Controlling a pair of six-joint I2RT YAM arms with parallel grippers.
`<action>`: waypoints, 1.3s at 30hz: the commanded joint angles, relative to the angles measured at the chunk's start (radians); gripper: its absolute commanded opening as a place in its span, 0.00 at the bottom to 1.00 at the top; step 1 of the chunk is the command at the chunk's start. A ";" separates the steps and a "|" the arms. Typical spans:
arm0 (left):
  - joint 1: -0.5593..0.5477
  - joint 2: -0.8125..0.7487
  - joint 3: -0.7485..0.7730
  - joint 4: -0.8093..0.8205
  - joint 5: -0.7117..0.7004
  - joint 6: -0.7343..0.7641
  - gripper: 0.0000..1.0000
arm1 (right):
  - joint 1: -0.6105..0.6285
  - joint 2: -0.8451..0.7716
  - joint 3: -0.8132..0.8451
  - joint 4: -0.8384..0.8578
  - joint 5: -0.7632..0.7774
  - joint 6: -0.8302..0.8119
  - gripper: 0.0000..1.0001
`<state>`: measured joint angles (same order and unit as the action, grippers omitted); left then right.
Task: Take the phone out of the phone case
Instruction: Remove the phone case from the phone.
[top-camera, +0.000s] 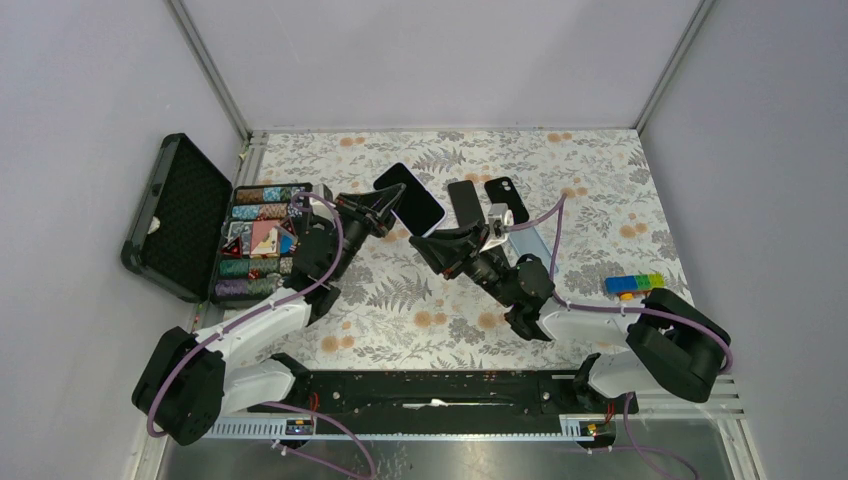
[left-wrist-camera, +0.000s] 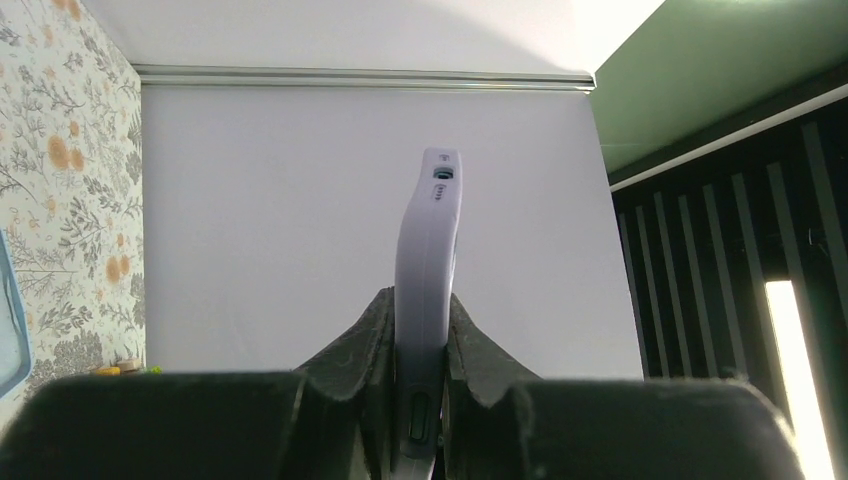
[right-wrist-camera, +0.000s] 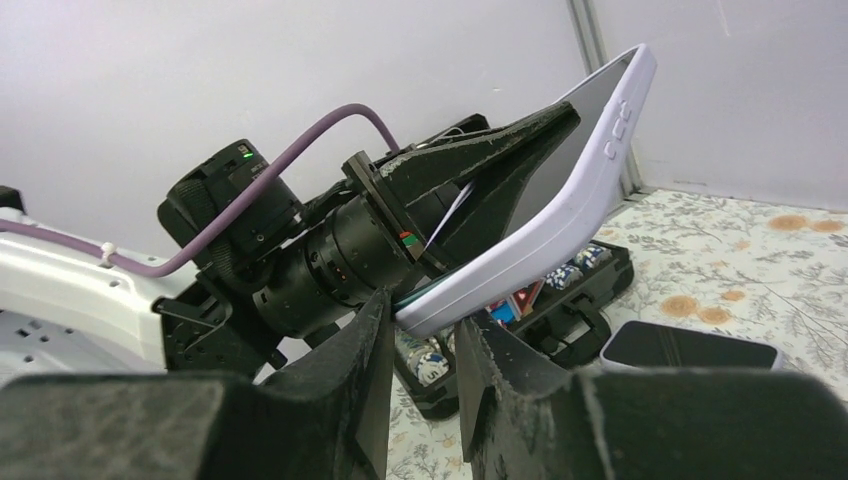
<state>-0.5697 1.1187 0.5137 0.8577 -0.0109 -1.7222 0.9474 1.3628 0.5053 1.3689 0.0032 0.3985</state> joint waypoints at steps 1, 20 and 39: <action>-0.035 -0.087 0.044 0.279 0.120 -0.138 0.00 | -0.113 0.070 -0.072 -0.093 0.014 -0.041 0.09; -0.035 -0.154 0.068 0.207 0.156 -0.121 0.00 | -0.204 0.079 -0.036 -0.113 -0.232 0.039 0.11; -0.032 -0.239 0.076 0.083 0.132 0.028 0.00 | -0.272 -0.137 -0.051 -0.329 -0.043 0.348 0.41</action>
<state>-0.5800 0.9787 0.5133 0.7223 0.0200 -1.6459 0.7425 1.2087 0.5011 1.1683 -0.2459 0.7120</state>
